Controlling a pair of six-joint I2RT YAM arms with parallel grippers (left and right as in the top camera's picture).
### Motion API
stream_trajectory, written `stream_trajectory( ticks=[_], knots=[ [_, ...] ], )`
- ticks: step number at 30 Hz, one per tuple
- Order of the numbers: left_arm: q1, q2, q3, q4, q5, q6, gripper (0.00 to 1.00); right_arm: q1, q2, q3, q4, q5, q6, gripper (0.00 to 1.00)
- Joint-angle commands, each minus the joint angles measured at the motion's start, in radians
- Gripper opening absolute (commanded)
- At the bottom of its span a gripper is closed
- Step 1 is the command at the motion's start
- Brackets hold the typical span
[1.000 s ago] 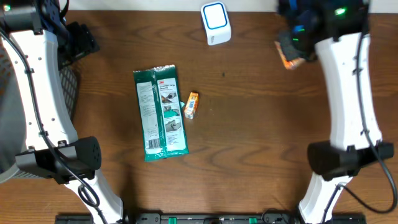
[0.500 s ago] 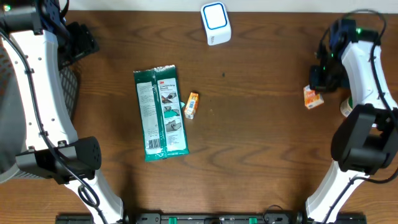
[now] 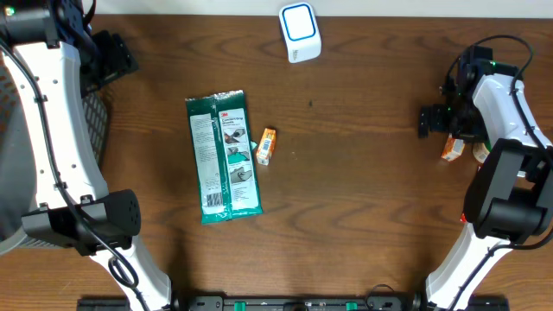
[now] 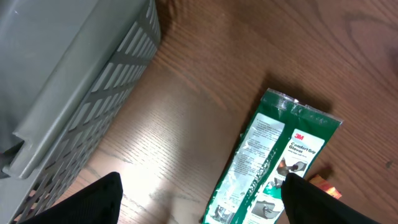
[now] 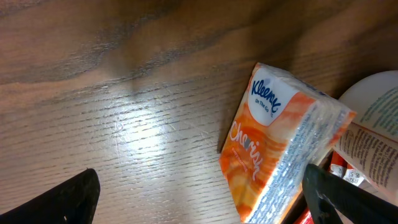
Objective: Scan the item barcode
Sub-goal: 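Carry the tissue pack to the right edge and set it down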
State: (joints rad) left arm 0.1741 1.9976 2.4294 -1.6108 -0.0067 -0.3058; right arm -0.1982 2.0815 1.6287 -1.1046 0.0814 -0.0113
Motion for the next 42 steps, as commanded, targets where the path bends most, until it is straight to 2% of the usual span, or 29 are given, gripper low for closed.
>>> stream_trajectory(
  ticks=[1, 6, 17, 18, 19, 20, 22, 23, 24, 27, 29, 32, 34, 38, 42],
  knots=[
    [0.004, 0.007, 0.004, -0.056, -0.013, 0.013, 0.82, -0.005, -0.001, -0.006, 0.006, -0.008, 0.007, 0.99],
    [0.004, 0.007, 0.004, -0.056, -0.013, 0.013, 0.82, -0.006, -0.002, -0.002, 0.013, -0.008, 0.007, 0.99],
    [0.004, 0.007, 0.004, -0.056, -0.013, 0.013, 0.82, -0.003, -0.010, 0.125, -0.126, -0.057, 0.008, 0.98],
    [0.004, 0.007, 0.004, -0.056, -0.013, 0.013, 0.82, -0.003, -0.010, 0.124, -0.126, -0.093, 0.008, 0.91],
    [0.004, 0.007, 0.004, -0.056, -0.013, 0.013, 0.82, -0.002, -0.009, 0.123, -0.123, -0.132, 0.008, 0.76],
    [0.004, 0.007, 0.004, -0.056, -0.013, 0.013, 0.82, -0.002, -0.009, 0.121, -0.118, -0.172, 0.008, 0.55],
    [0.004, 0.007, 0.004, -0.056, -0.013, 0.013, 0.82, -0.002, -0.009, 0.110, -0.118, -0.251, 0.007, 0.26],
    [0.004, 0.007, 0.004, -0.056, -0.013, 0.013, 0.82, 0.000, -0.009, 0.099, -0.115, -0.272, 0.008, 0.18],
    [0.004, 0.007, 0.004, -0.056, -0.013, 0.013, 0.82, 0.002, -0.009, 0.089, -0.109, -0.274, 0.008, 0.15],
    [0.004, 0.007, 0.004, -0.056, -0.013, 0.013, 0.82, 0.009, -0.009, 0.029, -0.056, -0.256, 0.008, 0.14],
    [0.004, 0.007, 0.004, -0.056, -0.013, 0.013, 0.82, 0.010, -0.009, -0.021, -0.002, -0.231, 0.008, 0.20],
    [0.004, 0.007, 0.004, -0.056, -0.013, 0.013, 0.82, 0.008, -0.009, -0.092, 0.072, -0.180, 0.011, 0.21],
    [0.004, 0.007, 0.004, -0.056, -0.013, 0.013, 0.82, 0.002, -0.009, -0.125, 0.106, -0.077, 0.049, 0.20],
    [0.004, 0.007, 0.004, -0.056, -0.013, 0.013, 0.82, -0.017, -0.010, -0.126, 0.101, 0.175, 0.131, 0.18],
    [0.004, 0.007, 0.004, -0.056, -0.013, 0.013, 0.82, -0.021, -0.010, -0.103, 0.103, 0.191, 0.130, 0.20]
  ],
)
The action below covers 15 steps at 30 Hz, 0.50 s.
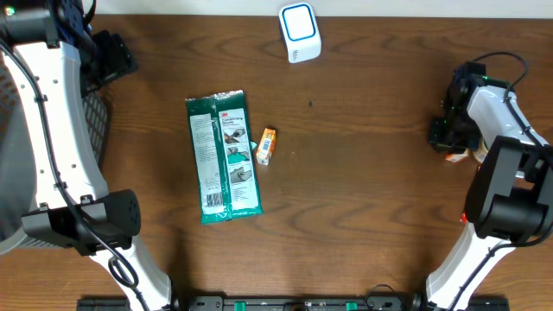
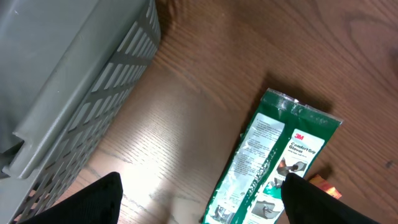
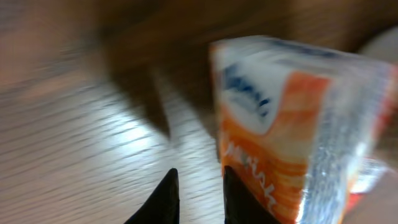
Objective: Scan the item barcode
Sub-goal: 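Carry the tissue pack to the right edge and set it down, then move the right gripper to the remaining orange tissue pack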
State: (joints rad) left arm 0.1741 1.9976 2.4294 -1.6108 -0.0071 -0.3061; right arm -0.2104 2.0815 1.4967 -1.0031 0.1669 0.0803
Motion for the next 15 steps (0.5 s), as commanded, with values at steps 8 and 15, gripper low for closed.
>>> stream_trajectory(
  ticks=[8, 15],
  knots=[
    [0.004, 0.007, 0.004, -0.056, -0.013, 0.014, 0.82, -0.004, -0.010, 0.152, -0.096, 0.096, 0.039, 0.23],
    [0.004, 0.007, 0.004, -0.056, -0.013, 0.014, 0.82, 0.031, -0.010, 0.238, -0.179, -0.432, 0.038, 0.41]
  ],
)
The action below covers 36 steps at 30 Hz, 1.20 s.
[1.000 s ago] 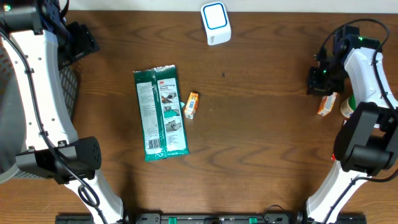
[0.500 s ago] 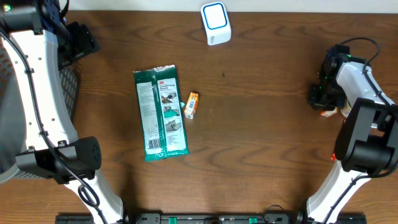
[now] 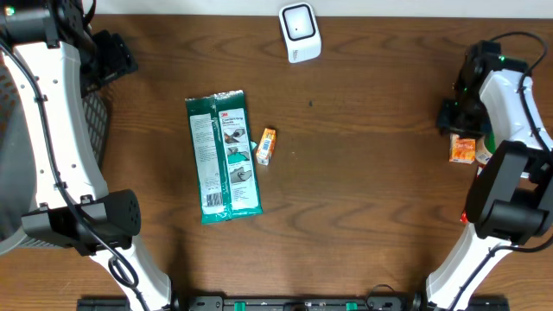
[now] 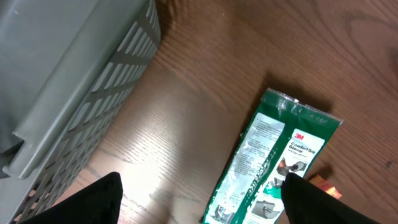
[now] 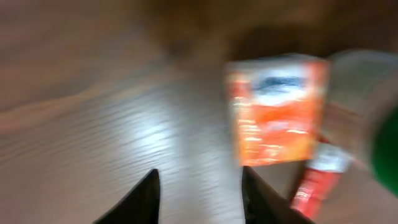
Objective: Scan the item barcode
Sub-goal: 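Move the right gripper to the remaining orange tissue pack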
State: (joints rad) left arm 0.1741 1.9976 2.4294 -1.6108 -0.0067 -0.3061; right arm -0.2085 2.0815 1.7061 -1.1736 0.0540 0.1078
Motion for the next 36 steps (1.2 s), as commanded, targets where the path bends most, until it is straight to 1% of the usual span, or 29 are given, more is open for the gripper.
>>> stream_trajectory(
  ticks=[1, 2, 4, 7, 10, 11, 12, 13, 16, 18, 21, 24, 29, 32, 36],
  knots=[
    [0.004, 0.007, 0.004, -0.056, -0.013, 0.014, 0.82, 0.043, -0.010, 0.028, -0.010, -0.387, 0.010, 0.43],
    [0.004, 0.007, 0.004, -0.056, -0.013, 0.014, 0.83, 0.060, -0.010, 0.028, -0.009, -0.445, -0.002, 0.45],
    [0.004, 0.007, 0.004, -0.056, -0.013, 0.014, 0.82, 0.100, -0.010, 0.027, -0.008, -0.545, -0.036, 0.47],
    [0.004, 0.007, 0.004, -0.056, -0.013, 0.014, 0.82, 0.169, -0.010, 0.027, -0.003, -0.598, -0.027, 0.49],
    [0.004, 0.007, 0.004, -0.056, -0.013, 0.014, 0.82, 0.261, -0.010, 0.018, 0.031, -0.606, 0.044, 0.59],
    [0.004, 0.007, 0.004, -0.056, -0.013, 0.014, 0.82, 0.294, -0.010, 0.014, 0.047, -0.606, 0.076, 0.68],
    [0.004, 0.007, 0.004, -0.056, -0.013, 0.014, 0.82, 0.325, -0.009, 0.010, 0.064, -0.605, 0.106, 0.89],
    [0.004, 0.007, 0.004, -0.056, -0.013, 0.014, 0.82, 0.365, -0.009, 0.005, 0.089, -0.606, 0.142, 0.99],
    [0.004, 0.007, 0.004, -0.056, -0.013, 0.014, 0.82, 0.468, -0.009, -0.001, 0.162, -0.605, 0.186, 0.98],
    [0.004, 0.007, 0.004, -0.056, -0.013, 0.014, 0.82, 0.539, -0.009, -0.001, 0.210, -0.586, 0.207, 0.88],
    [0.004, 0.007, 0.004, -0.056, -0.013, 0.014, 0.82, 0.654, -0.009, -0.001, 0.269, -0.435, 0.340, 0.85],
    [0.004, 0.007, 0.004, -0.056, -0.013, 0.014, 0.82, 0.775, -0.007, -0.001, 0.308, -0.228, 0.487, 0.85],
    [0.004, 0.007, 0.004, -0.056, -0.013, 0.014, 0.82, 0.912, -0.002, -0.001, 0.333, -0.010, 0.666, 0.86],
    [0.004, 0.007, 0.004, -0.056, -0.013, 0.014, 0.82, 0.955, 0.000, -0.002, 0.333, 0.081, 0.735, 0.85],
    [0.004, 0.007, 0.004, -0.056, -0.013, 0.014, 0.82, 0.988, 0.000, -0.008, 0.341, 0.114, 0.778, 0.85]
  ],
)
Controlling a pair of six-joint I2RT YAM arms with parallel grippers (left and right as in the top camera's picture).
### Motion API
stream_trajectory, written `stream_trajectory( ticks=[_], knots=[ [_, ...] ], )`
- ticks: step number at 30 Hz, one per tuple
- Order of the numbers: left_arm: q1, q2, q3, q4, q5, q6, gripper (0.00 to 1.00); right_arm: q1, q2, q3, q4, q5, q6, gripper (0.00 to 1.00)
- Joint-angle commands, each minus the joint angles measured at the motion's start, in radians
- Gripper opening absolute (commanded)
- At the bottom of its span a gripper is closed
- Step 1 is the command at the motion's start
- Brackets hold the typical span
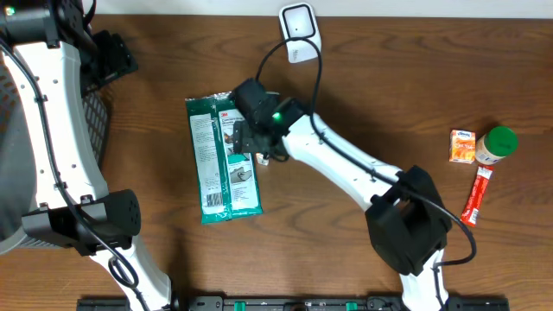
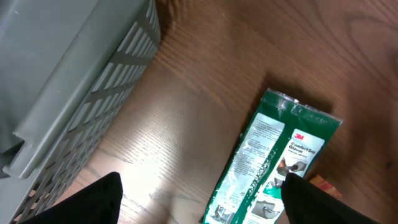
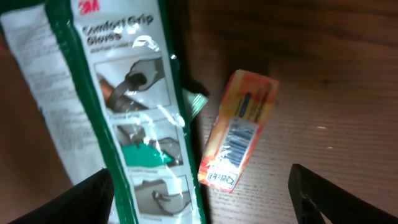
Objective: Scan the item barcode
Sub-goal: 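Move the right gripper to the remaining orange tissue pack, then swing the right gripper right over the orange tissue pack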
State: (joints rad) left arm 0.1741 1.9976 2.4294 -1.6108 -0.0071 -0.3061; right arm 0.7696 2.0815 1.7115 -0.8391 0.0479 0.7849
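Observation:
A small orange packet [image 3: 239, 140] with a barcode on its top lies on the table against a long green 3M glove pack [image 1: 223, 160]. My right gripper [image 3: 208, 199] hangs open above both, its arm stretched across the table [image 1: 363, 112] to the centre-left. In the overhead view the gripper [image 1: 257, 138] covers the packet. The white scanner [image 1: 298, 30] stands at the far edge. Beside the basket at the upper left, my left gripper [image 2: 202, 205] is open and holds nothing.
A grey slatted basket [image 2: 74, 74] fills the left side. At the right edge lie an orange Kleenex pack [image 1: 462, 145], a green-lidded bottle [image 1: 495, 145] and a red stick [image 1: 477, 197].
My right gripper was at the right edge by the Kleenex pack; now it is open over the small orange packet beside the green pack. The left arm has not moved.
My right gripper stood open beside the Kleenex pack at the right edge. Then it was close over that pack with narrow jaws, then just behind it. The pack now lies free beside the bottle, and the gripper is over the orange packet.

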Motion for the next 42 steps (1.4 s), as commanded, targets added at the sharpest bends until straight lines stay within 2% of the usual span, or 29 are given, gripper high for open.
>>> stream_trajectory(
  ticks=[1, 4, 5, 6, 10, 14, 17, 25, 28, 32, 33, 36, 38, 42],
  knots=[
    [0.004, 0.007, 0.004, -0.056, -0.013, 0.014, 0.82, 0.013, 0.000, -0.018, 0.014, 0.124, 0.101, 0.85],
    [0.004, 0.007, 0.004, -0.056, -0.013, 0.014, 0.83, 0.013, 0.000, -0.037, 0.042, 0.136, 0.102, 0.89],
    [0.004, 0.007, 0.004, -0.056, -0.013, 0.014, 0.82, 0.011, 0.000, -0.045, 0.053, 0.137, 0.102, 0.97],
    [0.004, 0.007, 0.004, -0.056, -0.013, 0.014, 0.82, 0.008, 0.000, -0.056, 0.067, 0.135, 0.108, 0.99],
    [0.004, 0.007, 0.004, -0.056, -0.013, 0.014, 0.82, -0.004, 0.000, -0.129, 0.131, 0.134, 0.166, 0.99],
    [0.004, 0.007, 0.004, -0.056, -0.013, 0.014, 0.82, -0.004, 0.000, -0.171, 0.184, 0.135, 0.165, 0.72],
    [0.004, 0.007, 0.004, -0.056, -0.013, 0.014, 0.82, -0.004, 0.000, -0.179, 0.193, 0.139, 0.164, 0.58],
    [0.004, 0.007, 0.004, -0.056, -0.013, 0.014, 0.82, -0.002, 0.001, -0.219, 0.247, 0.138, 0.165, 0.53],
    [0.004, 0.007, 0.004, -0.056, -0.013, 0.014, 0.82, -0.002, 0.001, -0.232, 0.261, 0.138, 0.165, 0.45],
    [0.004, 0.007, 0.004, -0.056, -0.013, 0.014, 0.82, -0.005, 0.000, -0.232, 0.264, 0.139, 0.152, 0.27],
    [0.004, 0.007, 0.004, -0.056, -0.013, 0.014, 0.82, -0.007, 0.000, -0.232, 0.267, 0.139, 0.119, 0.20],
    [0.004, 0.007, 0.004, -0.056, -0.013, 0.014, 0.82, -0.023, -0.018, -0.226, 0.253, 0.139, -0.013, 0.08],
    [0.004, 0.007, 0.004, -0.056, -0.013, 0.014, 0.82, -0.040, -0.056, -0.225, 0.208, 0.153, -0.070, 0.08],
    [0.004, 0.007, 0.004, -0.056, -0.013, 0.014, 0.82, -0.090, -0.154, -0.225, 0.070, 0.241, -0.087, 0.09]
  ],
)
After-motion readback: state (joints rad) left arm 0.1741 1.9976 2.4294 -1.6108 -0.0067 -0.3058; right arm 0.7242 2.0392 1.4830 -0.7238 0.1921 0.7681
